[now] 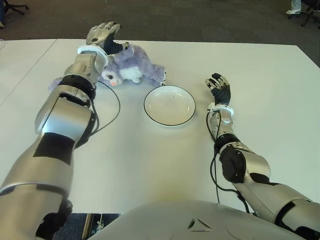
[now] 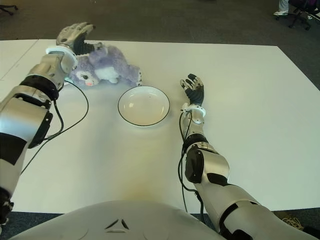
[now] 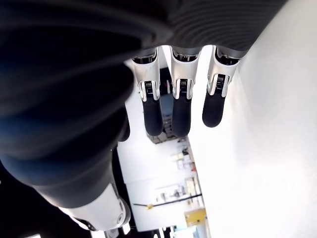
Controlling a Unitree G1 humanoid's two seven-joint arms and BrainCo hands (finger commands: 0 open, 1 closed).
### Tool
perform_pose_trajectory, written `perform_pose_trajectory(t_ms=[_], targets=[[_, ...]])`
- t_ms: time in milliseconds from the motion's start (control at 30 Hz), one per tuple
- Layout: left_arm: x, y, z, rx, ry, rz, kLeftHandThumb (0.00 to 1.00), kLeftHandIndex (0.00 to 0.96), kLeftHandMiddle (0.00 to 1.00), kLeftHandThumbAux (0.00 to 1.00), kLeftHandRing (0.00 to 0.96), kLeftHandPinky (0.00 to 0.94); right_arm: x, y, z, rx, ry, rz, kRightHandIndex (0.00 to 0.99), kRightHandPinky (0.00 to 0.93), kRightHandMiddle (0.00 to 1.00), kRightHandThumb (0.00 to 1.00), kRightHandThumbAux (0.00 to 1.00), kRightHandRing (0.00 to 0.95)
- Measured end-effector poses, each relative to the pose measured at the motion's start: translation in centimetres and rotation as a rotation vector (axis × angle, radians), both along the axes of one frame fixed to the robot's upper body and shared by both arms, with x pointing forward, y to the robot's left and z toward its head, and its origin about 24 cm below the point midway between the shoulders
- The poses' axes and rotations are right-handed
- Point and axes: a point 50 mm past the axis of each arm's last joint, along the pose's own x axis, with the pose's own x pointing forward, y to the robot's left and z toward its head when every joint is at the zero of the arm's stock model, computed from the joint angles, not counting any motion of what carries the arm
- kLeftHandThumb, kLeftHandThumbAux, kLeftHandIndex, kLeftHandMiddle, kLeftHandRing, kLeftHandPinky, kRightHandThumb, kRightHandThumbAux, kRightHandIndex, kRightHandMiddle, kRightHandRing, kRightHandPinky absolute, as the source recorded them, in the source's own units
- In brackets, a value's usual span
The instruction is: Put the doll into the plate.
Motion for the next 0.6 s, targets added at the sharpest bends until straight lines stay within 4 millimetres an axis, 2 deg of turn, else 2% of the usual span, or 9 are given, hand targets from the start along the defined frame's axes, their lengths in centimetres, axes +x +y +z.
perform_pose_trajectory(t_ms=[300, 600], targets=[[-0.5, 0.1, -2.3, -0.029, 0.124, 0.006, 0.454, 0.000, 0.000, 0.256, 0.000, 0.004, 0.0, 0.0, 0.0, 0.000, 0.000, 0.001, 0.239, 0.222, 0.220, 0.372, 0.868, 0.213], [-1.1, 0.5, -3.9, -0.026, 0.180, 0.030, 0.421, 0.000, 0.000, 0.307, 0.023, 0.062, 0.0, -0.1, 0.0, 0.006, -0.002, 0.003, 0.242, 0.218, 0.224, 0.380, 0.869, 0.216]])
